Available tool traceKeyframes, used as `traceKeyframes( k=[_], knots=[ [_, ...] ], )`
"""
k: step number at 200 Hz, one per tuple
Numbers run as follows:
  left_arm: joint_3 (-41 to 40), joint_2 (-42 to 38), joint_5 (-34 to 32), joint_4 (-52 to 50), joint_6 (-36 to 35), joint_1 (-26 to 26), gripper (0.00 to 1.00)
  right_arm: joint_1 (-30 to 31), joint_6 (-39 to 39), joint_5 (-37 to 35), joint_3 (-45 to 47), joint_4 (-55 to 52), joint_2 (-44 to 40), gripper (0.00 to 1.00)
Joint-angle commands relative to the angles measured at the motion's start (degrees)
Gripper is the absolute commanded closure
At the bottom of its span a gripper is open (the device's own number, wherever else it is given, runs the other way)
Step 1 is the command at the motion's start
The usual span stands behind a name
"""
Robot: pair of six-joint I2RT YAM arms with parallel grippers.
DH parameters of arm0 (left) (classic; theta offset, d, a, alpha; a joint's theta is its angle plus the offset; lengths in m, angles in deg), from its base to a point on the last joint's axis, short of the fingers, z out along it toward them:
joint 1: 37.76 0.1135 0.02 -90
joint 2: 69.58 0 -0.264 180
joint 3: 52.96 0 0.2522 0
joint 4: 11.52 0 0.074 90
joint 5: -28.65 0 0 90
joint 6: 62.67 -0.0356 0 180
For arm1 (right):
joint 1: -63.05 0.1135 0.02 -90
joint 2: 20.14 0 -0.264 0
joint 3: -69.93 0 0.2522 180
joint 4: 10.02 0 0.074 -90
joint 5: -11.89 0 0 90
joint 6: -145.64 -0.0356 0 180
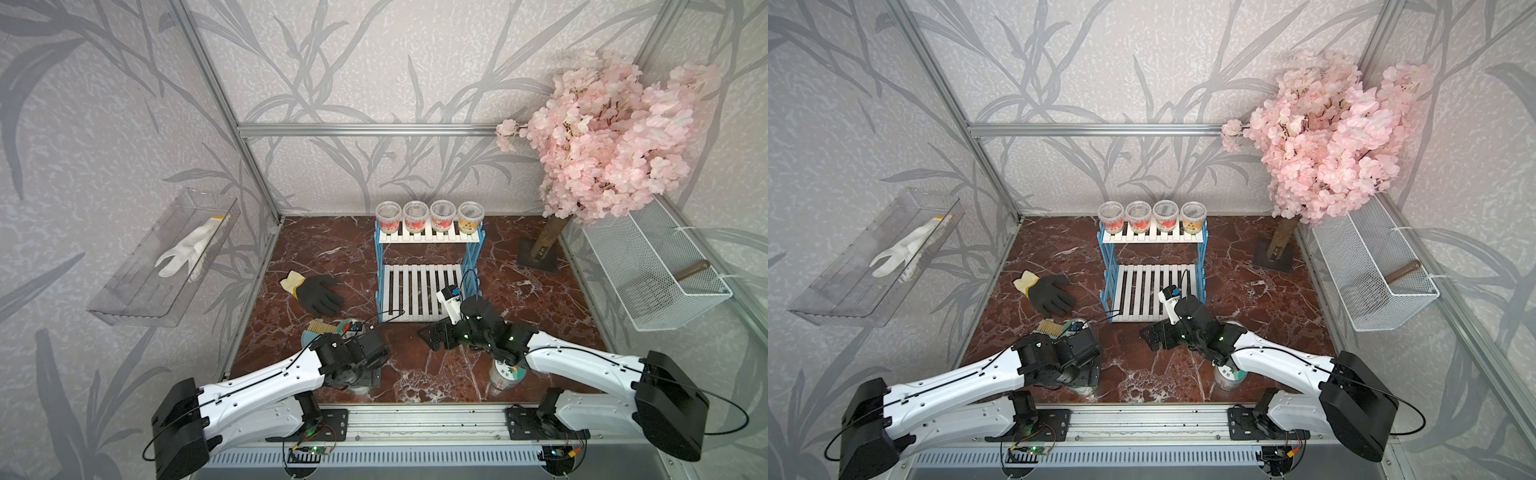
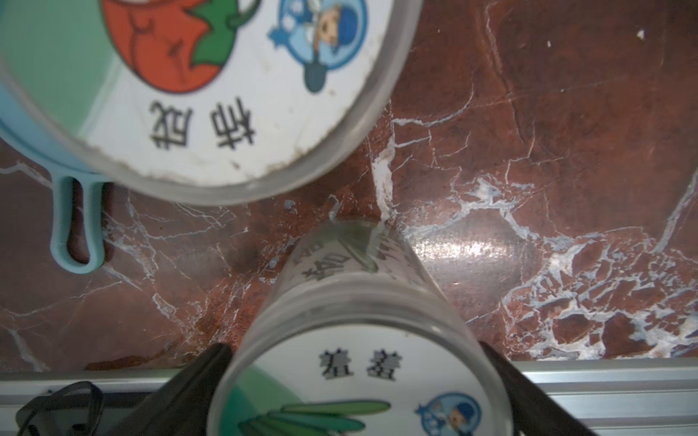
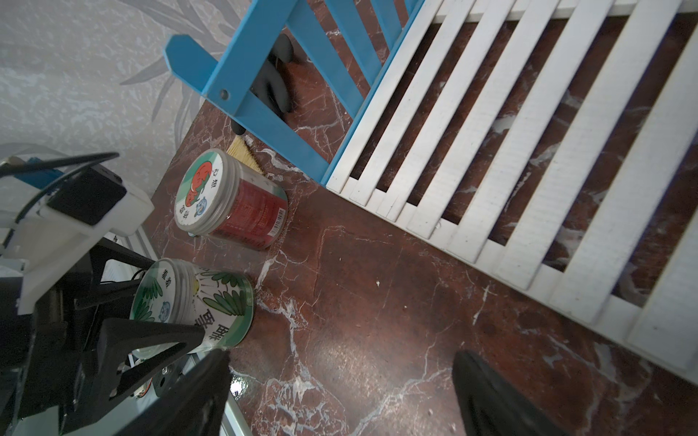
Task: Place the seed container on the shelf
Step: Pick up the seed jar at the center of the board.
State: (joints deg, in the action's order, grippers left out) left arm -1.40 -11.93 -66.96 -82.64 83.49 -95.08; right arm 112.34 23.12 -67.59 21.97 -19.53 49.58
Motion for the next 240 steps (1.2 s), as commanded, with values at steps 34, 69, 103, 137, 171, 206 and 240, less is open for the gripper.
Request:
traceKeyframes(
  k=[34, 69, 103, 137, 171, 206, 240],
  knots=[
    [7.87, -2.78, 1.72, -3.51, -4.5, -0.34, 0.26, 0.36, 3.0, -5.97, 3.65, -0.65, -8.8, 0.03],
    [13.12, -3.71, 7.21, 2.09, -17.01, -0.42, 0.26, 0.27, 9.34, -10.02, 6.3, -1.15, -16.59, 0.01],
    [15.67, -3.51, 7.09, 10.43, -36.77, 0.05, 0.25, 0.22, 19.39, -11.14, 9.32, 0.62, -24.66, 0.01],
    [14.4, -2.62, 11.32, 19.54, -58.3, 3.4, 0.23, 0.27, 28.49, -2.73, 14.19, 7.28, -30.06, 0.01],
    [15.79, -2.11, 25.02, 19.72, -71.82, 10.83, 0.22, 0.36, 36.7, 9.04, 14.26, 9.2, -27.5, 0.03],
    [16.86, -0.66, 33.69, 18.24, -79.62, 13.46, 0.26, 2.01, 43.87, 13.81, 14.16, 16.47, -20.74, 0.13],
    [17.05, -0.68, 37.0, 19.23, -80.29, 13.46, 0.26, 6.4, 51.94, 9.72, 13.19, 22.45, -14.67, 0.15]
  ],
)
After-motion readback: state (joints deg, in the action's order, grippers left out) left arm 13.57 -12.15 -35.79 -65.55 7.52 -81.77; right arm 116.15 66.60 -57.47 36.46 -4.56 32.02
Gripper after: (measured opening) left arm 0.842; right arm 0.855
